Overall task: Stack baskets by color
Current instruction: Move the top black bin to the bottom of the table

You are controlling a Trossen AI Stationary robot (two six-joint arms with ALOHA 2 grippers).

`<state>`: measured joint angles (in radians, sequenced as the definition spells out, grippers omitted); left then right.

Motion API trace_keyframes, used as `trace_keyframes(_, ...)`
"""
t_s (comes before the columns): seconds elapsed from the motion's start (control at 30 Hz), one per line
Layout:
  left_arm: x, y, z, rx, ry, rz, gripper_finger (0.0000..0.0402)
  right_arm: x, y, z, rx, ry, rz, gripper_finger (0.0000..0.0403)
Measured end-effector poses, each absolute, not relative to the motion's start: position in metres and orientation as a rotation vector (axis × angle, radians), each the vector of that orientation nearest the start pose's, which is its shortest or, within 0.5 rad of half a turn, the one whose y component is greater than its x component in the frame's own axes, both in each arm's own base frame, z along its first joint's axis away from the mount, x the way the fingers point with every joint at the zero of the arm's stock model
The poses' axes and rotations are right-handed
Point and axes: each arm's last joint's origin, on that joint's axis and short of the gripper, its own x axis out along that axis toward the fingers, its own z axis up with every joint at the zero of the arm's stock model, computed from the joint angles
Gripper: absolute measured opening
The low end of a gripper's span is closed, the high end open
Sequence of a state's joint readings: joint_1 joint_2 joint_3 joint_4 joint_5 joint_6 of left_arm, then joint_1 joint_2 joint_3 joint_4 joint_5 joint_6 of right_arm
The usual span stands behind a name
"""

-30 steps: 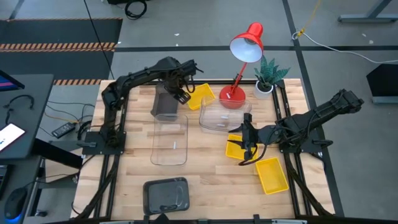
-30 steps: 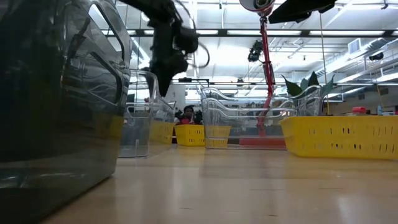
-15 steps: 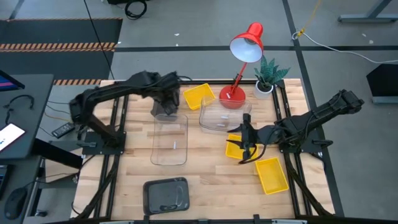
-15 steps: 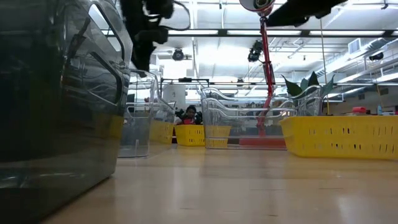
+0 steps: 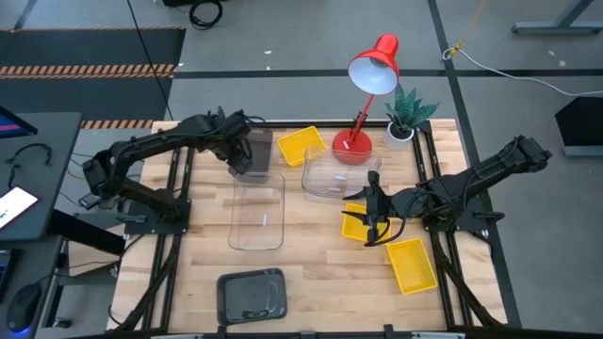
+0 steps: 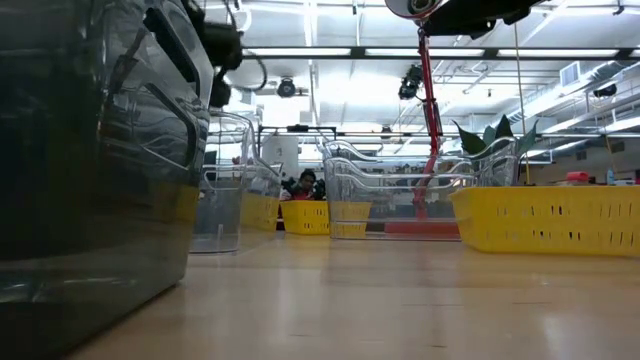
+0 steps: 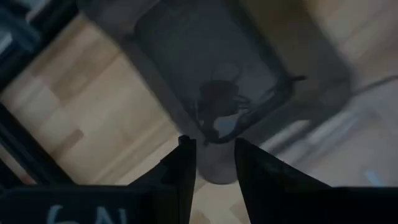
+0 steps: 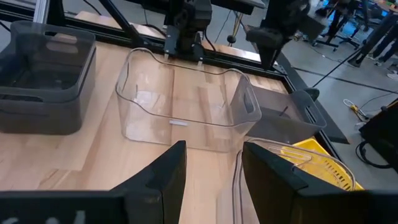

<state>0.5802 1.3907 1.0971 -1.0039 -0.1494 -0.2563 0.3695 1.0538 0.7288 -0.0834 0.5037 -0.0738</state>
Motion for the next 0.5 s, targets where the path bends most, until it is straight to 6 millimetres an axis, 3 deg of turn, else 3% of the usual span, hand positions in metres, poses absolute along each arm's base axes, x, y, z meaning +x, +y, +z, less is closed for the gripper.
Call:
trace_keyframes(0.33,0.176,0.180,0.228,-0.750,1.082,0.869,0.0122,0.216,0.069,0.275,-0.243,0.375,-0.119,0.0162)
trace_keyframes(0.5,0.170,0.182,0.218,-0.797,1.091,0.901,0.0166,0.216,0.068,0.275,-0.245,0.376,-0.124,0.0162)
